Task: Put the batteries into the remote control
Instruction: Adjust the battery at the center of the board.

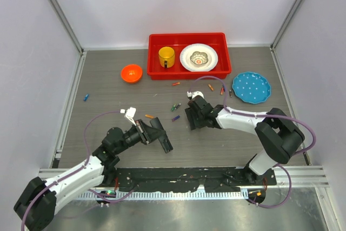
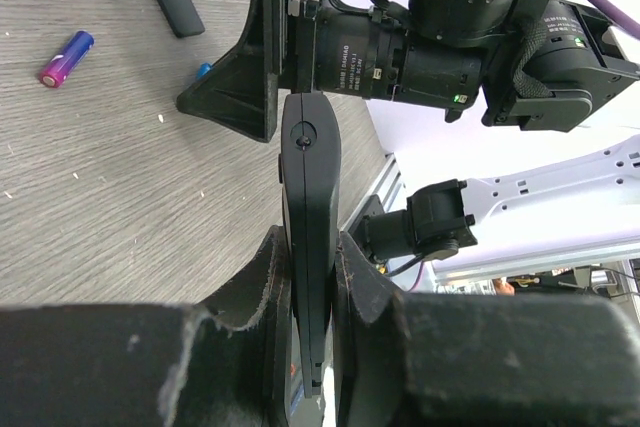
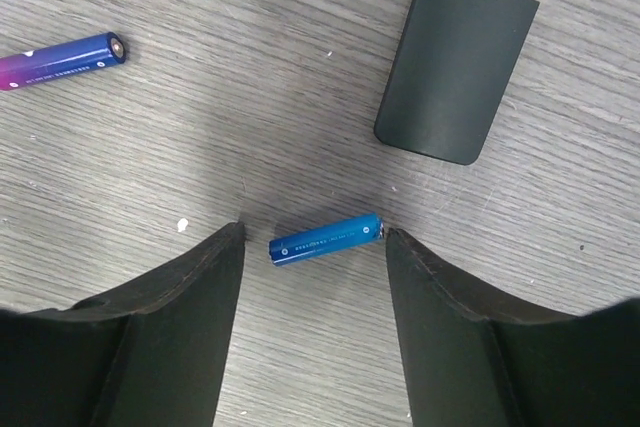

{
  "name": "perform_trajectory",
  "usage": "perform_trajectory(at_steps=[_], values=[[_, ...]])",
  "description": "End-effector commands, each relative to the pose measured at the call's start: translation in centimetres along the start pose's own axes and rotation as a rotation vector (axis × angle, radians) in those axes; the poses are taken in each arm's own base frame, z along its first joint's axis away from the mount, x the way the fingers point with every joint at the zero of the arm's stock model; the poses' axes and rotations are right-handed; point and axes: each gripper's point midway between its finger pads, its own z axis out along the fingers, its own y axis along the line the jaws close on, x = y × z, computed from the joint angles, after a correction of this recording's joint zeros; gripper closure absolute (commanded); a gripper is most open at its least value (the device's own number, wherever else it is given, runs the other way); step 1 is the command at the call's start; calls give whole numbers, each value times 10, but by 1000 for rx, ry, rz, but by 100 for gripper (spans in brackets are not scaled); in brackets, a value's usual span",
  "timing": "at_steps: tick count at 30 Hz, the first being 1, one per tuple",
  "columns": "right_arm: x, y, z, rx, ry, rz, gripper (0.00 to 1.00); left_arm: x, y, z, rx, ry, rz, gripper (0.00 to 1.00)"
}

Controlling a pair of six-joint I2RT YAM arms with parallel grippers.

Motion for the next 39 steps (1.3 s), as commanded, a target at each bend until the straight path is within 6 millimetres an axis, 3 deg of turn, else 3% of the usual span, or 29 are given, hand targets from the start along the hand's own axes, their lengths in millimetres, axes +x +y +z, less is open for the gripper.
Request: perform_trajectory(at_steps=[1, 12, 16, 23, 27, 31, 33, 39], values=[[25, -4, 3, 29, 105, -20, 41, -7, -17, -1, 69, -24, 22, 100], [24, -9, 1, 53, 89, -1, 57, -6, -16, -3, 66, -31, 23, 100], [15, -15, -6, 85, 29, 72, 65, -7, -16, -3, 66, -33, 23, 100], [-13, -8, -29, 35, -131, 377, 66, -8, -17, -4, 70, -39, 25, 100], [-7, -15, -32, 39, -184, 644, 69, -10, -20, -3, 84, -47, 26, 100], [0, -29, -33, 88, -253, 998, 86, -11, -24, -3, 100, -47, 24, 100], [4, -36, -33, 114, -276, 1065, 89, -11, -26, -3, 108, -47, 22, 100], [0, -46, -34, 183, -302, 1109, 83, -11, -28, -6, 121, -52, 23, 100]])
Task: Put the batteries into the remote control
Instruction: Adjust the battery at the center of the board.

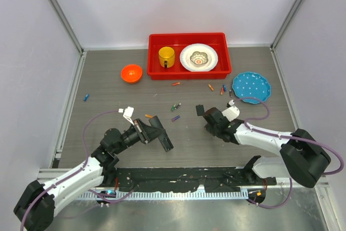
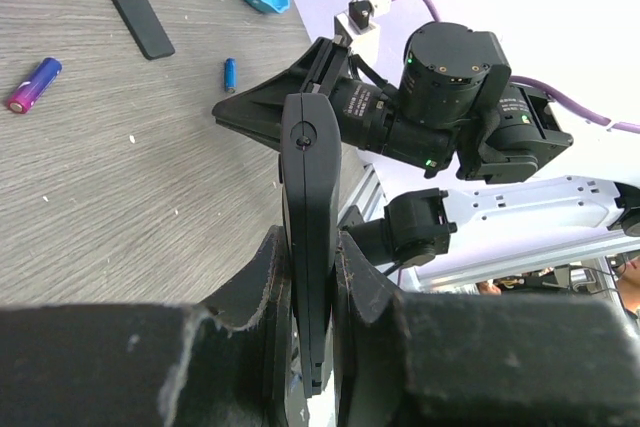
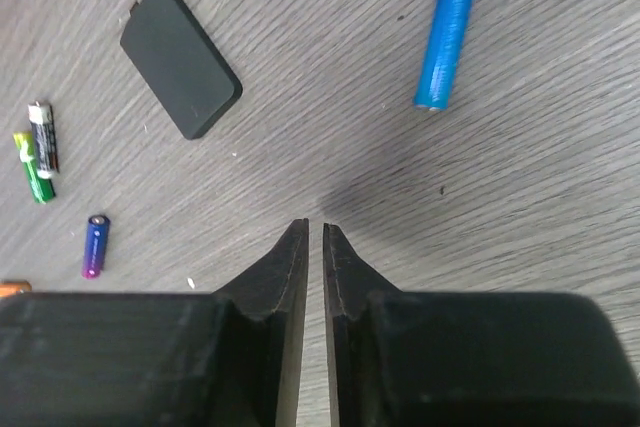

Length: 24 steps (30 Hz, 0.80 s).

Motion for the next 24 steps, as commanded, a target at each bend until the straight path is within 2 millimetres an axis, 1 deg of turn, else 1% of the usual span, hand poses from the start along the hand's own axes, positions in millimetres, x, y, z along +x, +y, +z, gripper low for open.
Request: perform_trajectory(at_steps=[1, 2, 3, 5, 6, 7, 8, 9, 10, 11, 12, 13, 15, 16, 18, 19, 21, 22, 24], values=[[-27, 15, -2, -1, -121, 127, 81, -4, -13, -3, 64, -22, 18, 100], [-29, 16, -2, -1, -126, 114, 78, -3, -13, -3, 66, -21, 19, 100], [-32, 21, -4, -12, -131, 64, 71, -3, -13, -4, 67, -22, 19, 100], [-39, 28, -11, -26, -145, 8, 62, -3, -13, -5, 65, -23, 19, 100], [-46, 36, -17, -45, -160, -54, 54, -3, -13, -5, 67, -24, 19, 100], [-53, 34, -23, -36, -182, -94, 50, -2, -12, -5, 65, -23, 19, 100], [-63, 39, -30, -42, -210, -115, 48, -2, -12, -5, 65, -23, 19, 100], [-69, 36, -33, -28, -233, -173, 44, -2, -12, -5, 66, -21, 20, 100], [-74, 30, -37, -4, -251, -203, 42, -2, -13, -6, 67, -22, 21, 100], [-88, 25, -42, 25, -312, -212, 41, -2, -12, -6, 66, -20, 22, 100], [-97, 20, -47, 35, -337, -220, 40, -2, -12, -6, 68, -21, 22, 100], [-103, 8, -49, 81, -350, -246, 40, -1, -12, -6, 66, -20, 22, 100], [-124, -10, -55, 152, -397, -226, 43, -1, -12, -6, 68, -17, 23, 100], [-127, -21, -56, 190, -393, -248, 43, 0, -11, -6, 67, -17, 23, 100], [-132, -39, -54, 238, -369, -222, 44, 0, -10, -6, 64, -15, 24, 100], [-130, -46, -52, 253, -353, -218, 44, 1, -9, -6, 62, -12, 24, 100], [-124, -62, -46, 294, -323, -189, 43, 1, -10, -6, 68, -9, 28, 100], [-118, -72, -41, 314, -304, -169, 44, 1, -11, -5, 72, -8, 28, 100], [-109, -78, -33, 323, -267, -149, 43, 2, -12, -5, 78, 0, 24, 100]])
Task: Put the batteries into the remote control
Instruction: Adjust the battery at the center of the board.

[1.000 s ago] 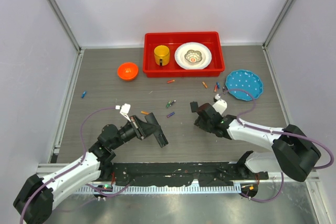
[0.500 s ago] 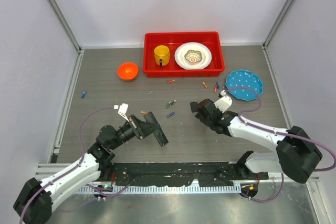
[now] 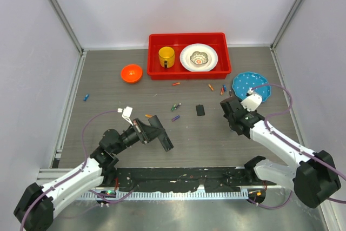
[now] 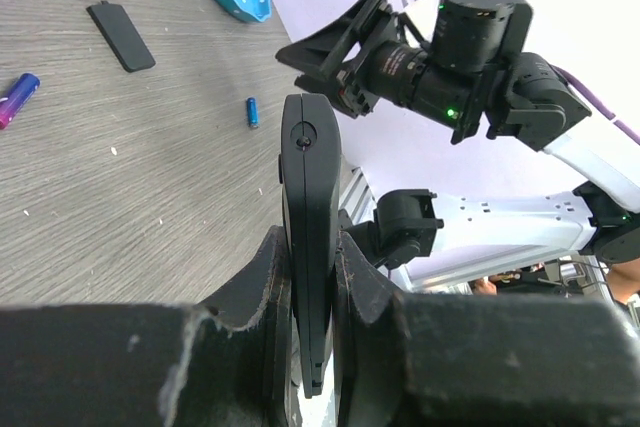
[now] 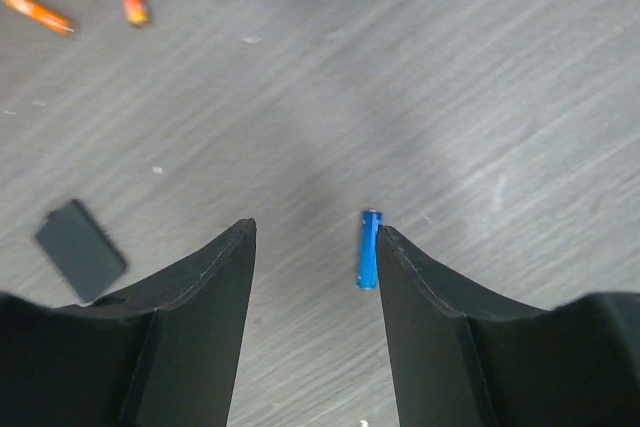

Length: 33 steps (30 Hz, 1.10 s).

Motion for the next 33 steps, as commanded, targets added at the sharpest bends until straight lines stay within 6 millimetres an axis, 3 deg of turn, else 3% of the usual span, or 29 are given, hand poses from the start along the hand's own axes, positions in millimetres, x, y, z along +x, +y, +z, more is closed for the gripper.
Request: perform_trajectory(at_steps=[1, 9, 21, 30, 33], values=[[26, -31, 13, 98, 72, -8, 43, 6, -3, -2, 43, 16, 14, 100], [39, -33, 25, 105, 115, 0, 43, 5, -8, -5, 64, 11, 13, 100], [70, -52, 35, 144, 205, 2, 48, 6, -5, -7, 55, 4, 12, 100], [84, -48, 41, 113, 252, -34, 74, 5, -5, -7, 53, 2, 10, 100], [87, -44, 42, 91, 274, -58, 95, 5, -5, -7, 53, -2, 10, 100]])
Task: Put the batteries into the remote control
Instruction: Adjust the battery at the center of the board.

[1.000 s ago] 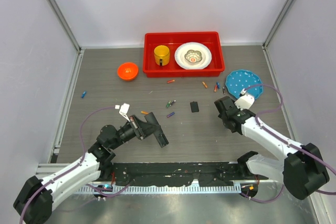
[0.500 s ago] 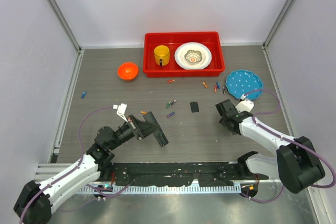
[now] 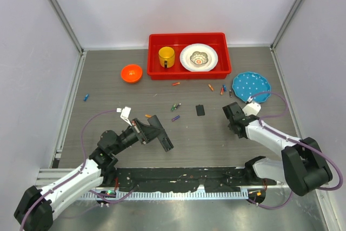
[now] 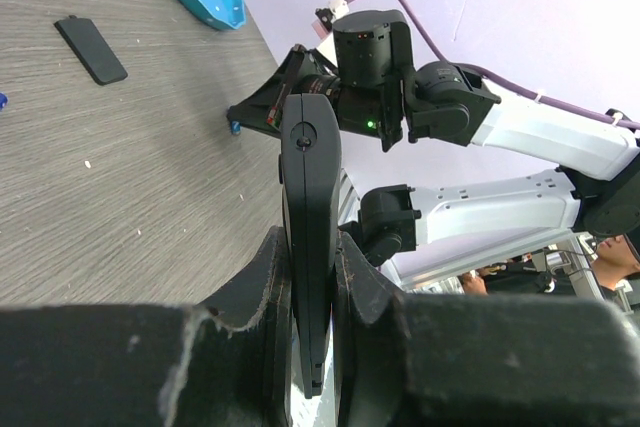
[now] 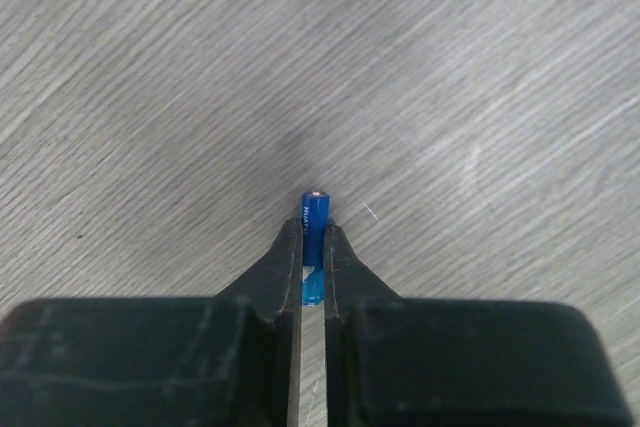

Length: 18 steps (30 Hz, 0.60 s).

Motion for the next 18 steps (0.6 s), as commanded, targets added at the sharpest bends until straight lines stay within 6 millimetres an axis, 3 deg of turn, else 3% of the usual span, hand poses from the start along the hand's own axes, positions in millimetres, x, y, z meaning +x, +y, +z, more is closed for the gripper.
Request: perform_trajectory(at_steps=[1, 4, 8, 12, 17, 18], values=[[24, 12, 4, -61, 106, -37, 99, 7, 8, -4, -2, 0, -5, 100], [27, 26, -2, -149, 133, -50, 99, 6, 9, -4, -7, -3, -4, 100], [16, 69, -30, -412, 79, -72, 99, 8, 13, -4, -21, 3, -3, 100], [20, 92, -49, -528, 64, -197, 99, 11, 17, -4, -36, 18, -8, 100], [39, 97, -51, -460, 87, -411, 99, 12, 23, -3, -61, 16, -16, 100], [35, 102, -52, -451, 79, -430, 99, 11, 24, -3, -68, 10, -16, 100]])
